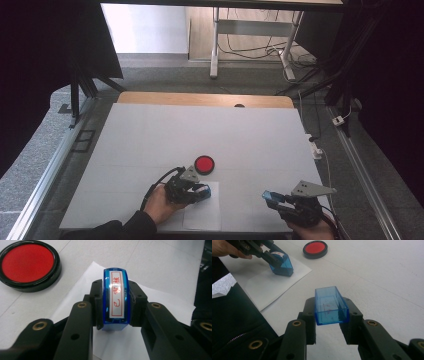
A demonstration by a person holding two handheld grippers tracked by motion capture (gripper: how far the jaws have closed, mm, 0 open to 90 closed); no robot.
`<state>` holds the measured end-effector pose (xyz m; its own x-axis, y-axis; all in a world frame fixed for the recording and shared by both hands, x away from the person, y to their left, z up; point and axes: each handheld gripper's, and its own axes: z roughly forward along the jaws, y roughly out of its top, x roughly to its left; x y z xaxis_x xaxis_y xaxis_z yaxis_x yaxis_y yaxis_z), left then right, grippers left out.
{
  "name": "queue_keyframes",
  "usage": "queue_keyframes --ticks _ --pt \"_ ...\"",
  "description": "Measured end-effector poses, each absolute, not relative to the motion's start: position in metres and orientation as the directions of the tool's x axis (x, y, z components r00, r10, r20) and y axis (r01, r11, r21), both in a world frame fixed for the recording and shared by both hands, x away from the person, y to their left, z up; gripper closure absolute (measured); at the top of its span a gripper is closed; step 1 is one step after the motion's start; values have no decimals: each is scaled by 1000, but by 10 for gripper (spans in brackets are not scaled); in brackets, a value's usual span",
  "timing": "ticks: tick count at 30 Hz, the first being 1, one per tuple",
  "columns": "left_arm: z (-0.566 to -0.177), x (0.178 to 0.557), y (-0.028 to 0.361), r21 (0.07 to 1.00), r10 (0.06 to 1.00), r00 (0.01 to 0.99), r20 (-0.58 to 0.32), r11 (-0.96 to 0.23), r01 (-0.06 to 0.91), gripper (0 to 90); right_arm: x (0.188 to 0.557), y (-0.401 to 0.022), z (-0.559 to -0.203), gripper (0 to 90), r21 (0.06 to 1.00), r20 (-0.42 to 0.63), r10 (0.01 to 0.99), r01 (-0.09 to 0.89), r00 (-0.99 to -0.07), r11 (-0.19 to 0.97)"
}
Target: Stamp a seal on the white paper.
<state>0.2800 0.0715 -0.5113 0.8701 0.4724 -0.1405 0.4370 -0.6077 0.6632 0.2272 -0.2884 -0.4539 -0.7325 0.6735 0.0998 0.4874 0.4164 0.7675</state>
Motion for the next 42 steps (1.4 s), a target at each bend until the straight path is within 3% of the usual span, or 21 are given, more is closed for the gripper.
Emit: queue_keyframes --ticks 6,21,36,42 --pt "-512 282 74 664 470 867 -165 -597 450 700 227 -288 -454 683 768 98 673 486 -733 417" --pt "-510 276 68 658 473 875 -102 -628 416 698 228 -288 -454 683 768 99 673 487 -733 417" --pt "-506 285 73 659 461 866 -194 -592 463 694 228 -289 -454 683 770 105 672 487 -733 411" --pt "-499 282 77 679 461 869 -182 -580 450 693 228 -290 -454 683 771 105 672 487 -733 410"
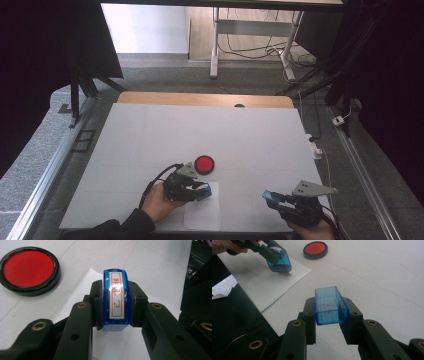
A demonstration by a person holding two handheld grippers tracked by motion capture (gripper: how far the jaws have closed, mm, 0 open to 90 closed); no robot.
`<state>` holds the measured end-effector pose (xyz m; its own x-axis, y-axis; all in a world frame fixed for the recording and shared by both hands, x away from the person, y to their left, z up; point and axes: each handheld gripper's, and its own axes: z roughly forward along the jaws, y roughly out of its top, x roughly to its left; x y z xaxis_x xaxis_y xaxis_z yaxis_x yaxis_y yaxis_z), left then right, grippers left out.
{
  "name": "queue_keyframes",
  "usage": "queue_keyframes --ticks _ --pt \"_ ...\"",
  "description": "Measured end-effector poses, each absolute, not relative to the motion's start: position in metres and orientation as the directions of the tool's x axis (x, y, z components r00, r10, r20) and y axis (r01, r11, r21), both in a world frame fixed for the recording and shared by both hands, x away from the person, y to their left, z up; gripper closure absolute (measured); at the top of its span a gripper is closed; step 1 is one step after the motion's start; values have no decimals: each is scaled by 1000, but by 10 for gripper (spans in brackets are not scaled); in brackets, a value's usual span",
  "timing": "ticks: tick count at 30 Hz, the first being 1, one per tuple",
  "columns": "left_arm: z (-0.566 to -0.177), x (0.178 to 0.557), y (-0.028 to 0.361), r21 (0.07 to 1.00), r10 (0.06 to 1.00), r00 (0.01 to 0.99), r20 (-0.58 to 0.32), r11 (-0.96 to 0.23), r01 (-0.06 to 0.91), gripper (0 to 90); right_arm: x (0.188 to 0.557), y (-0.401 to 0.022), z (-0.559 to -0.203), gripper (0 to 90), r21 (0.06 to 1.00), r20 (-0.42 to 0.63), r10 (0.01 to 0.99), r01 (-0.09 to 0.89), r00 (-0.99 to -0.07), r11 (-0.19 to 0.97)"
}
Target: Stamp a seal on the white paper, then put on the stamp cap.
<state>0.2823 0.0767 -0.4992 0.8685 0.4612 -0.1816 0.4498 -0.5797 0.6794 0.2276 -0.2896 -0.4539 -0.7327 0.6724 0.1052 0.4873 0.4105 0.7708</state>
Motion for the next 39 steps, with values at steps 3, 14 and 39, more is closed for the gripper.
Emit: queue_keyframes --ticks 3,14,39 --pt "-497 282 79 686 461 869 -181 -573 447 693 228 -290 -454 683 771 106 672 488 -733 410" --pt "-480 279 93 730 459 870 -181 -529 431 690 227 -290 -454 683 772 103 670 484 -735 412" --pt "-453 282 113 773 453 880 -143 -503 385 691 227 -290 -452 683 784 109 672 479 -732 394"
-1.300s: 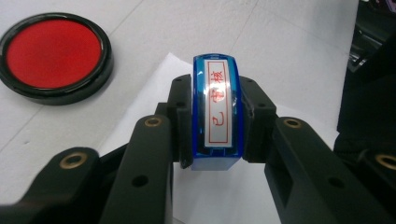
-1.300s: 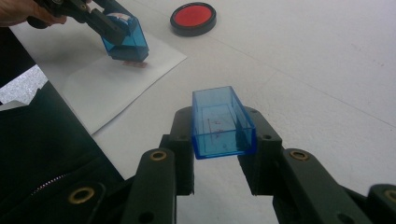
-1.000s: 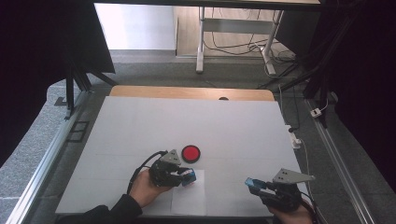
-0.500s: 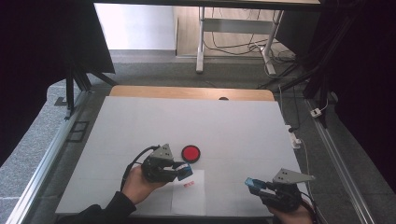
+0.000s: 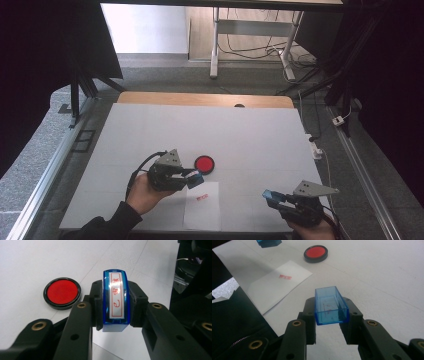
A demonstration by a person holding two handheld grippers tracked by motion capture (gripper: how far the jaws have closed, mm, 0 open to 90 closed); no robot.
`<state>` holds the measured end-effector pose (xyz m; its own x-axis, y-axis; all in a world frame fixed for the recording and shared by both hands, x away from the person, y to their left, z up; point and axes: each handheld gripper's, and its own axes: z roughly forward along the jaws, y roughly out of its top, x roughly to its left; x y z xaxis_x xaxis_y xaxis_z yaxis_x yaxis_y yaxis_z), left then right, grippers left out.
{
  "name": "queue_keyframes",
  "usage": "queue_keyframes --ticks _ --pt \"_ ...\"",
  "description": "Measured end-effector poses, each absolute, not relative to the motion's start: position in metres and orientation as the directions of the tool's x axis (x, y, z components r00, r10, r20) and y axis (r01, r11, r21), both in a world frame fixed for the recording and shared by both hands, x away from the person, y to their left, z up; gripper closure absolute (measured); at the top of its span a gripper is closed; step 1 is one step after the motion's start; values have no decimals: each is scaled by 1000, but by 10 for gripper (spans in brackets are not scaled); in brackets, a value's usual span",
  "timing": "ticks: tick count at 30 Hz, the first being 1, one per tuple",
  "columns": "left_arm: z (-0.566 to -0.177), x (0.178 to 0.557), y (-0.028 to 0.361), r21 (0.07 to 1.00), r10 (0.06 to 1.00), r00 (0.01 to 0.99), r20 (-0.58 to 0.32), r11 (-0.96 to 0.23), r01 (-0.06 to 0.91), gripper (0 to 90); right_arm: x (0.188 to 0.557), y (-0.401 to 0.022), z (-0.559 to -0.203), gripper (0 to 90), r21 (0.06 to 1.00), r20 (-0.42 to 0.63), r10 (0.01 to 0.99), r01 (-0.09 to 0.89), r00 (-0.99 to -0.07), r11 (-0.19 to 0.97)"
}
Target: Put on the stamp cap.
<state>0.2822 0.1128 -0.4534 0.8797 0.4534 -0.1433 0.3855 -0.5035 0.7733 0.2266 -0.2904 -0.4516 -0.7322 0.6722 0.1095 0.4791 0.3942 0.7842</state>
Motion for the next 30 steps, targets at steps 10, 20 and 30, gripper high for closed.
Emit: queue_keyframes --ticks 10,20,30 --pt "-448 285 114 790 412 902 -128 -508 344 692 229 -281 -448 684 788 112 619 449 -777 422" --pt "-446 286 112 796 360 926 -112 -525 301 693 234 -267 -443 684 813 107 557 395 -824 428" --pt "-442 286 109 804 307 946 -103 -534 261 695 243 -252 -443 685 820 120 480 359 -869 445"
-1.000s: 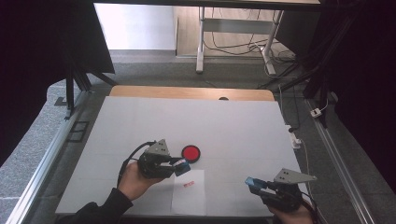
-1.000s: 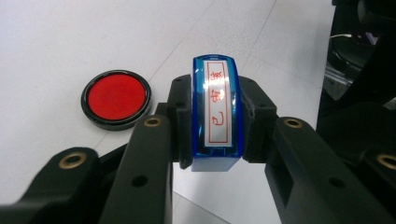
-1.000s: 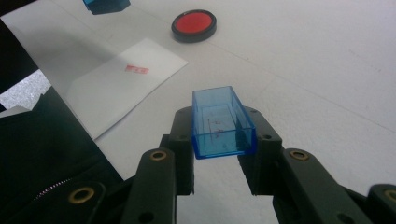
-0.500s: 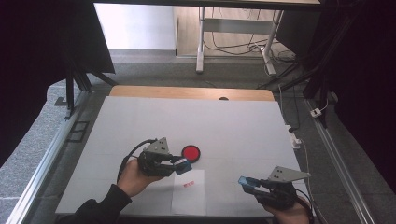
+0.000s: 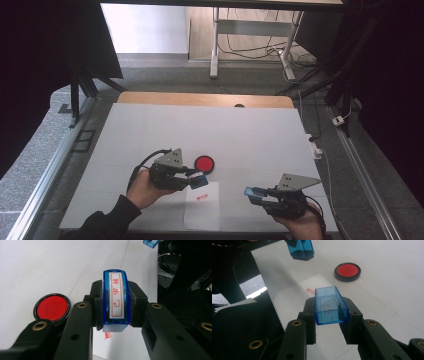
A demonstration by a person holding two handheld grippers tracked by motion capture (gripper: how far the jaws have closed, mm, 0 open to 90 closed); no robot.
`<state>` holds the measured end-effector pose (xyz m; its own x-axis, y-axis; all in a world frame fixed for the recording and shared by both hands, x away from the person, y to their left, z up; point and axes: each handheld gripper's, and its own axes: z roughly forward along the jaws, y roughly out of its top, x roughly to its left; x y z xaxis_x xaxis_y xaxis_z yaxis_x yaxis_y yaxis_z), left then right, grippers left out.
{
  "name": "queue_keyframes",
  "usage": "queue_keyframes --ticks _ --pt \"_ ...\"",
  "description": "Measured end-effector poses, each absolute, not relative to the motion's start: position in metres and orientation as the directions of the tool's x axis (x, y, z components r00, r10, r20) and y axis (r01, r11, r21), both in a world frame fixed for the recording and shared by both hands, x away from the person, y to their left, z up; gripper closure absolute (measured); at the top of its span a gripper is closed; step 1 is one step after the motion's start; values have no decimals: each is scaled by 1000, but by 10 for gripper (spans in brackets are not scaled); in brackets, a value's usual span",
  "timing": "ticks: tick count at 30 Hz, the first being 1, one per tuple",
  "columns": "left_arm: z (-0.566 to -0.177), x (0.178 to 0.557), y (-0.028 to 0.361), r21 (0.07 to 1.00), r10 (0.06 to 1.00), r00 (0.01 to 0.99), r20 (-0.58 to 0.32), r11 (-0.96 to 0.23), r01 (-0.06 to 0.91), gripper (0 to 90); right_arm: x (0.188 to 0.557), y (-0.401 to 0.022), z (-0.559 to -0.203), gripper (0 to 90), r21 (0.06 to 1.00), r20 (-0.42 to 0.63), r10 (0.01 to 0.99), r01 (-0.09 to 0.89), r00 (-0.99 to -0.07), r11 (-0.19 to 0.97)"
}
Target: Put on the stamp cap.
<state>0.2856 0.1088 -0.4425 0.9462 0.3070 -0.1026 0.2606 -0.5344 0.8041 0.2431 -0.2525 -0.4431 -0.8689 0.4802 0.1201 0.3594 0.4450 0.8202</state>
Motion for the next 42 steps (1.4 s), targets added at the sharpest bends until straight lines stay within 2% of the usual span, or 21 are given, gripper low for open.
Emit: queue_keyframes --ticks 9,21,33,42 --pt "-437 287 111 816 294 950 -109 -519 254 695 251 -239 -442 686 830 175 426 365 -888 422" --pt "-431 287 113 831 262 957 -121 -501 242 695 258 -213 -444 686 842 159 317 296 -935 452" --pt "-430 288 116 842 245 961 -127 -485 235 695 268 -191 -450 686 842 148 271 265 -951 470" --pt "-432 286 115 853 222 968 -113 -478 210 695 278 -177 -457 686 844 154 199 234 -968 483"
